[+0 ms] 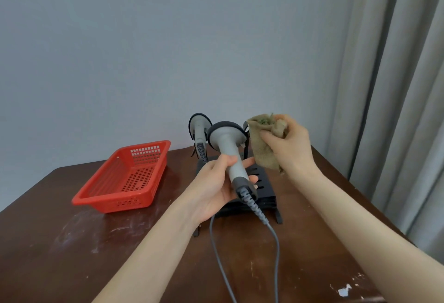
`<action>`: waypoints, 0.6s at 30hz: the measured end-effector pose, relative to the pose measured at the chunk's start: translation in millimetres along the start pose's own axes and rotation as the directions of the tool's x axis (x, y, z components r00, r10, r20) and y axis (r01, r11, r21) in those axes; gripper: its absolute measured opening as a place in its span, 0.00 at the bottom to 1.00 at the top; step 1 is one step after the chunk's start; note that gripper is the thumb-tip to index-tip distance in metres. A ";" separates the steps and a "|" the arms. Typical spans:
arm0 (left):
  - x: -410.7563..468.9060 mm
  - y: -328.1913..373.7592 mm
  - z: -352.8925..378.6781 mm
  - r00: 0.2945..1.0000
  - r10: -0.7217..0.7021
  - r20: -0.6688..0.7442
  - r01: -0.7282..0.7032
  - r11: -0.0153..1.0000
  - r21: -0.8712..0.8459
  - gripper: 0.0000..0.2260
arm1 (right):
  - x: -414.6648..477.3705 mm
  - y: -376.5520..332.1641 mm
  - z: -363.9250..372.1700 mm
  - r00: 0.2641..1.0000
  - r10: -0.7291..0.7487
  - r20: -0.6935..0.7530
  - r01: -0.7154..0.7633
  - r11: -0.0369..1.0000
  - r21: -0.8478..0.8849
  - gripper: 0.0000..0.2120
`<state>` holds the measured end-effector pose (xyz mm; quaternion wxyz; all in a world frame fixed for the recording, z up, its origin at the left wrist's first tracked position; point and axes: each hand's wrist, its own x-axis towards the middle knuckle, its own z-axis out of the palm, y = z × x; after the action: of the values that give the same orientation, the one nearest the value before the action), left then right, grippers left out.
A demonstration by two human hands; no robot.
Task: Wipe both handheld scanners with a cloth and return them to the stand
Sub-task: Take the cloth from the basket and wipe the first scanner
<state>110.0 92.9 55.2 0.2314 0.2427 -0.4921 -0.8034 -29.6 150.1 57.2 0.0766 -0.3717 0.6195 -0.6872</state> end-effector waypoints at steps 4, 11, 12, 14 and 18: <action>0.3 0.1 0.3 0.997 0.000 -0.071 -0.008 0.993 -0.115 0.10 | -3.9 -3.6 7.9 0.971 -0.232 0.049 0.237 0.949 -0.207 0.09; 0.2 -3.1 4.4 0.996 0.006 -0.087 -0.015 0.994 -0.104 0.09 | -3.1 1.9 15.4 0.946 -0.250 0.209 0.295 0.928 -0.228 0.15; 0.7 -3.9 4.2 0.996 0.013 -0.088 -0.021 0.995 -0.097 0.09 | -4.3 1.1 13.9 0.938 -0.239 0.250 0.291 0.936 -0.199 0.15; 1.1 -5.8 3.8 0.995 0.037 -0.088 -0.044 0.996 -0.078 0.10 | -7.3 -2.7 8.8 0.925 -0.202 0.321 0.255 0.958 -0.133 0.14; 0.6 -9.8 4.6 0.989 0.090 -0.117 -0.099 0.992 -0.078 0.10 | -13.8 -5.6 3.0 0.880 -0.229 0.416 0.304 0.945 -0.123 0.13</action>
<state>105.4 99.7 48.1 0.3067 0.2544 -0.4551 -0.7963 -16.0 156.8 56.4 0.0697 -0.5904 0.5946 -0.5414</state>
